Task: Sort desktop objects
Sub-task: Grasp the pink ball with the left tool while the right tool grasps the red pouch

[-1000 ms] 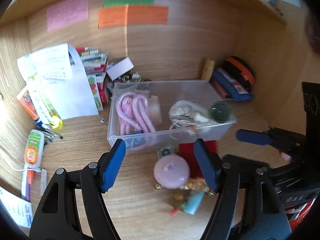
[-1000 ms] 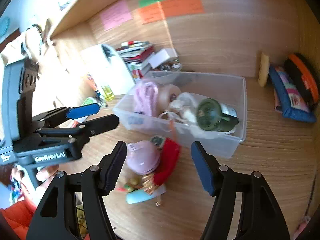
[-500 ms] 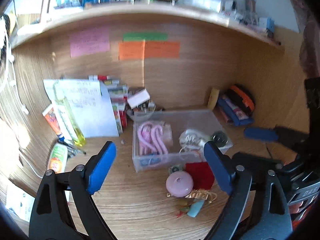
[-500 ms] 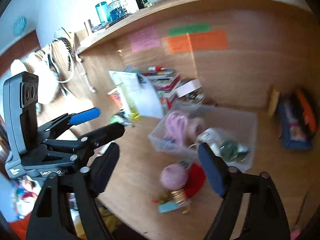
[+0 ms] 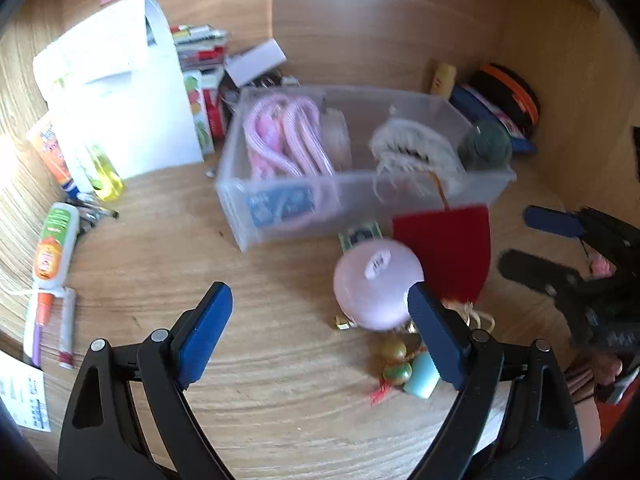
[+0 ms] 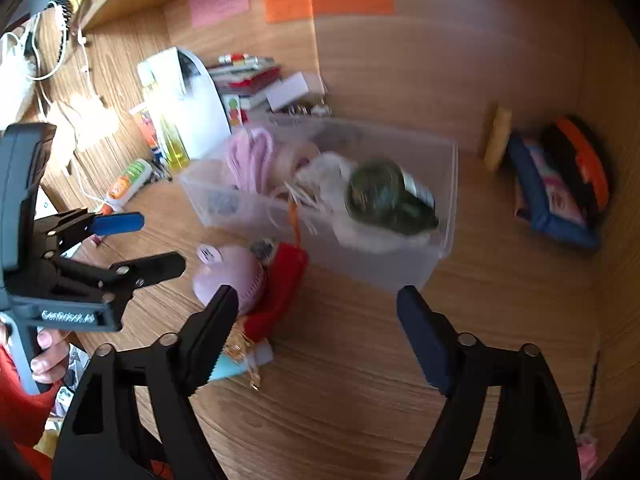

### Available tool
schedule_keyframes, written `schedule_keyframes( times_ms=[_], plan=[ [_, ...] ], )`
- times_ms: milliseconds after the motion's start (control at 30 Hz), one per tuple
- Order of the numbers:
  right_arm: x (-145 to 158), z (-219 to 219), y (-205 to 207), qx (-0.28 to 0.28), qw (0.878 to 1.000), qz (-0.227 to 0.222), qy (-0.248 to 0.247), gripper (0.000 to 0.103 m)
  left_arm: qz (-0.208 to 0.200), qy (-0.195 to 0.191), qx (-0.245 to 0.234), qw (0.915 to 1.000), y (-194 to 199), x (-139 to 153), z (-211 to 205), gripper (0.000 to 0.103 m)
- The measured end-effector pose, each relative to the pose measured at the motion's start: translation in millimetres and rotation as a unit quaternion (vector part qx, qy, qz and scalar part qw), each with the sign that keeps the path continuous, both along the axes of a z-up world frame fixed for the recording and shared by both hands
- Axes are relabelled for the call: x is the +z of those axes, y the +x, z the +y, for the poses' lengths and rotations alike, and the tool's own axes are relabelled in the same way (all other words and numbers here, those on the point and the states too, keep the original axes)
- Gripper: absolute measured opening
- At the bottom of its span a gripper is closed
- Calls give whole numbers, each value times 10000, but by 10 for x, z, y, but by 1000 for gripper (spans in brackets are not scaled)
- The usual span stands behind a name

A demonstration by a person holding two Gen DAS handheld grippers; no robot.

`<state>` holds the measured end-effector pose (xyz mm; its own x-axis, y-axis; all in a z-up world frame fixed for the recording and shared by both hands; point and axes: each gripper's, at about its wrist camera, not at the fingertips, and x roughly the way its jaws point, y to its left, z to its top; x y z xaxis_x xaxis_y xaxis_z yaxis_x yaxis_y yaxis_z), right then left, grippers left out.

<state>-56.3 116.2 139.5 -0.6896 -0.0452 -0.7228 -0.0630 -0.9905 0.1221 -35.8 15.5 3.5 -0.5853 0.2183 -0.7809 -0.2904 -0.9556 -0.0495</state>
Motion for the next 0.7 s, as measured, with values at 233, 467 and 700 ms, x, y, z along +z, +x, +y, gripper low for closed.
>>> schedule_keyframes(
  times_ms=[233, 467, 700],
  plan=[
    [-295, 66, -192, 393, 9968, -440, -546, 39, -388, 38, -241, 9989, -140, -218, 115, 90],
    [-357, -62, -397, 750, 9952, -484, -413, 11, -560, 153, -408, 9975, -260, -361, 203, 89],
    [-115, -146, -211, 738, 9972, -17, -120, 5, -471, 288, -301, 9980, -241, -382, 152, 63]
  ],
)
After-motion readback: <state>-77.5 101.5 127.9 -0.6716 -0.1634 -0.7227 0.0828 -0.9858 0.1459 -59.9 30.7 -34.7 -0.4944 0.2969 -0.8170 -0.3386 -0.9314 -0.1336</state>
